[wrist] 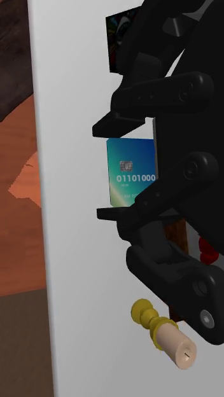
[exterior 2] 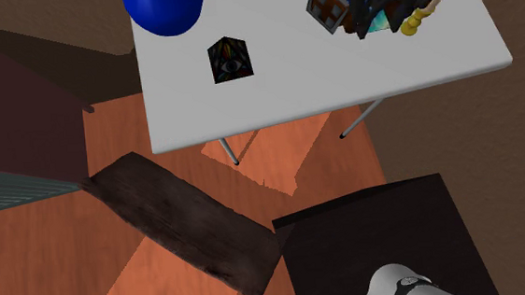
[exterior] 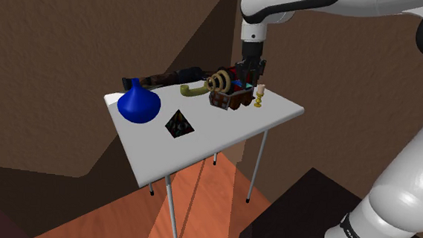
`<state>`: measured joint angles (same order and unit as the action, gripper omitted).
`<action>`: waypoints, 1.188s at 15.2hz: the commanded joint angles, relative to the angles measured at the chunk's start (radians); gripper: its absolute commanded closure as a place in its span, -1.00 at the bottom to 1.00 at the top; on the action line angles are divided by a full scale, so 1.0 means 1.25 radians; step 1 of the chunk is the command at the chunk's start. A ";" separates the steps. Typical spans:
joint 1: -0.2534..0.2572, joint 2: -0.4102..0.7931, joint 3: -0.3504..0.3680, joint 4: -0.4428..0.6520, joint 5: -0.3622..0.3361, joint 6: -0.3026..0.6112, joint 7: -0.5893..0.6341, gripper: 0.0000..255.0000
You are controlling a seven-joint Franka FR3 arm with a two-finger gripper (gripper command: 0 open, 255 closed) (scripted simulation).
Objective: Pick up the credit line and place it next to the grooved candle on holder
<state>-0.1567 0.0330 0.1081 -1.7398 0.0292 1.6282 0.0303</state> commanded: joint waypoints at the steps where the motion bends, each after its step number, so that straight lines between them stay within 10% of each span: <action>1: -0.019 0.001 -0.018 0.001 -0.005 -0.001 -0.037 1.00; 18: -0.184 0.121 -0.159 0.157 -0.034 -0.037 -0.340 1.00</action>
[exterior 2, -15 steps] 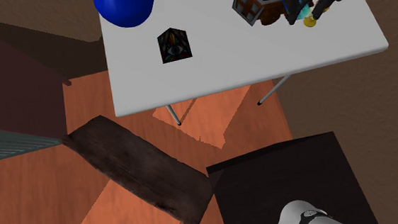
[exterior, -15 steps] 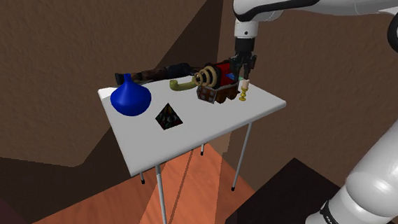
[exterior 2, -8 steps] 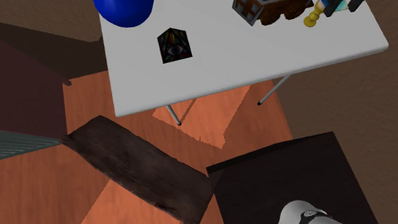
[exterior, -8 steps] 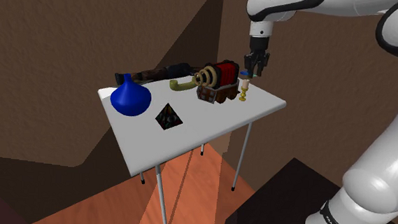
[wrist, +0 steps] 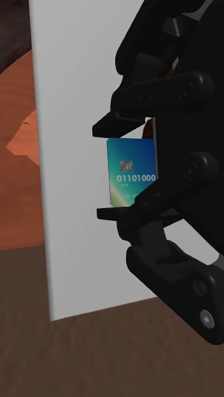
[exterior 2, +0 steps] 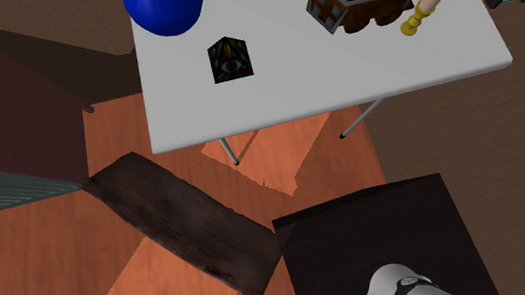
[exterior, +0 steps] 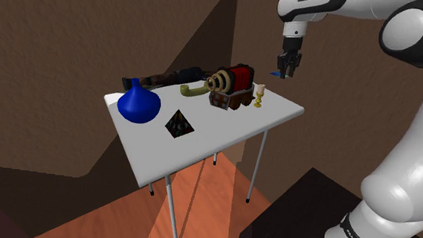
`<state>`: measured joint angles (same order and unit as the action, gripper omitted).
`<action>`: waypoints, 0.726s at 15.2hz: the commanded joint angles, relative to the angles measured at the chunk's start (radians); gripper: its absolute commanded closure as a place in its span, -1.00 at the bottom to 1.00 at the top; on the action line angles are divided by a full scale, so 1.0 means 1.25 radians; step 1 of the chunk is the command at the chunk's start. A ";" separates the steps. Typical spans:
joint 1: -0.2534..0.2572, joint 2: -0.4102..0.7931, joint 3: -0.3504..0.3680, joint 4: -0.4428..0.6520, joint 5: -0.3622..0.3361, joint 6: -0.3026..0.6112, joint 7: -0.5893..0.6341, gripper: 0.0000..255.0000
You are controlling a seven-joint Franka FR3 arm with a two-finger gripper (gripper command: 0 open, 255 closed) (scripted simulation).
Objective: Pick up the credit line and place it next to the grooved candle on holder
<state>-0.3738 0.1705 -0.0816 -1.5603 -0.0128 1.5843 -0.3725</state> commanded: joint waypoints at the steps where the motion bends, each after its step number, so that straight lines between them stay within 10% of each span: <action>1: -0.020 0.025 -0.014 0.033 0.000 -0.006 -0.035 1.00; 11: -0.068 0.095 -0.041 0.075 0.004 0.023 -0.108 1.00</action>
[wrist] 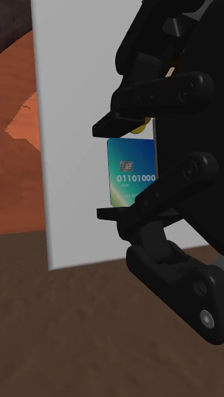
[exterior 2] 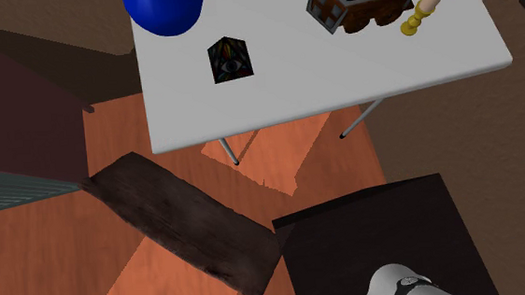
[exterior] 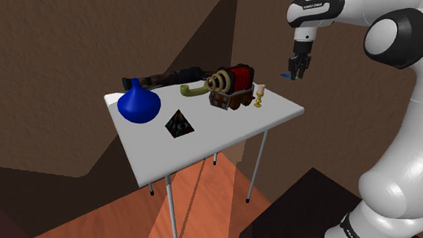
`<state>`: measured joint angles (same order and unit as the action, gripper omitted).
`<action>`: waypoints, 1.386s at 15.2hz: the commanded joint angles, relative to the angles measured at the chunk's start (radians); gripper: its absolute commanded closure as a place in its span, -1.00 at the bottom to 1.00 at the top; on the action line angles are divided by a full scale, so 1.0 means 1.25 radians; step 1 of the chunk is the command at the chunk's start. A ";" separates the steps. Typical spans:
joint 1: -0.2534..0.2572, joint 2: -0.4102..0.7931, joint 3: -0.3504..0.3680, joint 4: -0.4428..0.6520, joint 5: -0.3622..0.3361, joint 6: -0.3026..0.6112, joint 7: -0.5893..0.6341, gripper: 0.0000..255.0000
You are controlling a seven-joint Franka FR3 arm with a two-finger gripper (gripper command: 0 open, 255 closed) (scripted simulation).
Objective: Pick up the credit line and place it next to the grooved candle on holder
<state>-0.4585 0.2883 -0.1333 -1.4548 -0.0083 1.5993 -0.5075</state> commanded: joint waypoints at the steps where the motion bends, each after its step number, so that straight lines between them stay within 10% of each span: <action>1: 0.000 0.001 0.000 -0.021 0.000 0.022 0.000 1.00; 21: 0.001 0.033 0.002 -0.192 0.004 0.224 0.004 1.00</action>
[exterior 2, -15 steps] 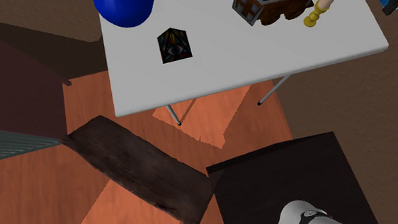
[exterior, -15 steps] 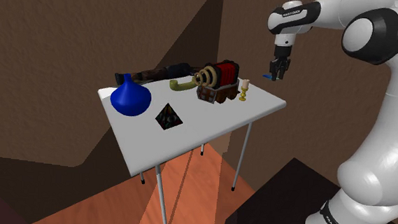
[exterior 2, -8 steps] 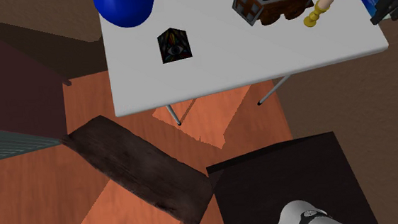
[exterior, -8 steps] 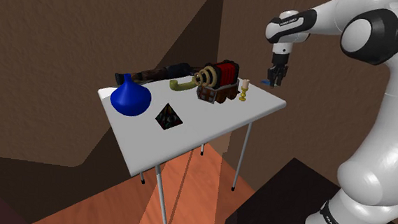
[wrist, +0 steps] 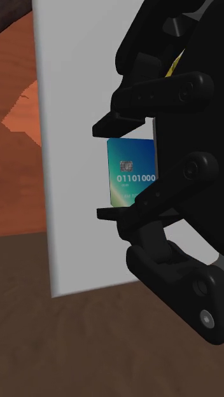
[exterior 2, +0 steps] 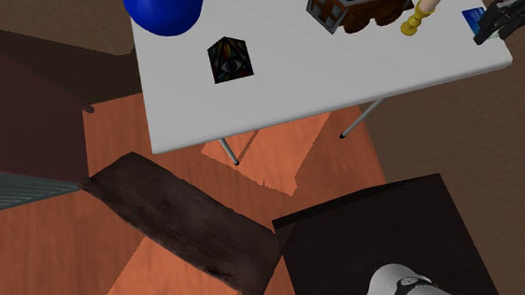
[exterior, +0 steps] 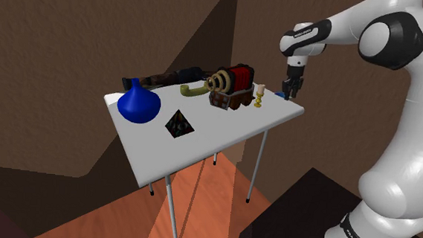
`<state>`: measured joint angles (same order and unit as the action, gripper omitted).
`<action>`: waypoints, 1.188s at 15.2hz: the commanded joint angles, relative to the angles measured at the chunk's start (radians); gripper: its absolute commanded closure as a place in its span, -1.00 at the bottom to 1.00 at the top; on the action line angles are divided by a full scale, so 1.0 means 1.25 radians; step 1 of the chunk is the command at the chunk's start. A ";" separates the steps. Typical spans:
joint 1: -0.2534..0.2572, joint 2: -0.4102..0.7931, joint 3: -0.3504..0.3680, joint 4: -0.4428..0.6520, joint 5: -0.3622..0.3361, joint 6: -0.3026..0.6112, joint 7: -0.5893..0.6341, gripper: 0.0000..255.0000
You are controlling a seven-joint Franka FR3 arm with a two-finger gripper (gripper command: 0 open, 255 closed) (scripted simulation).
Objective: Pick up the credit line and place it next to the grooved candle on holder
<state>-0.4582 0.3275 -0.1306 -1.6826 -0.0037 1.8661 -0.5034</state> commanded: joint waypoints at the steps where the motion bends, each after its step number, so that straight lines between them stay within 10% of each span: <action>1: 0.000 0.005 0.000 -0.015 0.001 0.020 0.001 1.00; 16: -0.001 0.035 0.002 -0.056 0.004 0.091 0.001 1.00; 17: -0.001 0.035 0.002 -0.056 0.004 0.091 0.001 -1.00; 18: -0.001 0.035 0.002 -0.056 0.004 0.091 0.001 -1.00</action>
<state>-0.4593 0.3714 -0.1282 -1.7530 0.0015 1.9804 -0.5023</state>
